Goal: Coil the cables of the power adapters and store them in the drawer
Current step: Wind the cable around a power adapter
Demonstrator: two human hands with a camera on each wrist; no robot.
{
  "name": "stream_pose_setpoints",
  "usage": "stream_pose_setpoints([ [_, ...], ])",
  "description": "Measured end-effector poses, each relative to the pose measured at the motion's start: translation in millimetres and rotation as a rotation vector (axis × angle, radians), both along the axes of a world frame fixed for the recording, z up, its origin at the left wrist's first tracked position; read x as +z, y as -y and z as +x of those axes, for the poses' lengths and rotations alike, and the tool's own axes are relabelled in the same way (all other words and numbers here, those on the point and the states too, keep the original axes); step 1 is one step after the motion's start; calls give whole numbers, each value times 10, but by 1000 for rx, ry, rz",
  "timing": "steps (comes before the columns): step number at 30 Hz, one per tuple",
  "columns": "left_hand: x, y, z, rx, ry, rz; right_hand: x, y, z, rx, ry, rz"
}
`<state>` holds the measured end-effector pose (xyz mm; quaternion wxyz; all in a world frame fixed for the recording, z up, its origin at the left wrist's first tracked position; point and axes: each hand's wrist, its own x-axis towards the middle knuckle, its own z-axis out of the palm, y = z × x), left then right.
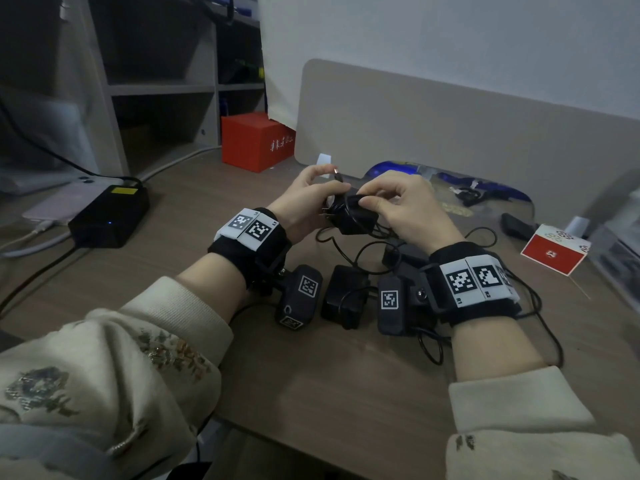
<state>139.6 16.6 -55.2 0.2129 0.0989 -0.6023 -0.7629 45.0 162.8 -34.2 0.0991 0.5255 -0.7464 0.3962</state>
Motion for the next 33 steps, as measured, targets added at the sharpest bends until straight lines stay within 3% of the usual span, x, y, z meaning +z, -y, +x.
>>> stream_pose_setpoints([
  [4,21,-18,-16,-39,-3,-28,-8,0,-23,-53,-31,-39],
  [9,-1,15,-35,53,-17,-105,-17,4,-50,-107,-54,-50],
  [15,0,90,-56,256,-182,-69,-8,-15,-63,-232,-80,-85],
  [18,51,84,-6,173,-353,88,4,-36,-70,-330,-114,-115],
  [21,72,35,31,129,-340,36,16,-46,-85,-390,-81,-162],
  [25,31,55,3,275,-246,-170,13,-21,-80,-325,2,-256],
  [33,13,312,29,513,-215,5,45,-18,47,-43,90,-181],
])
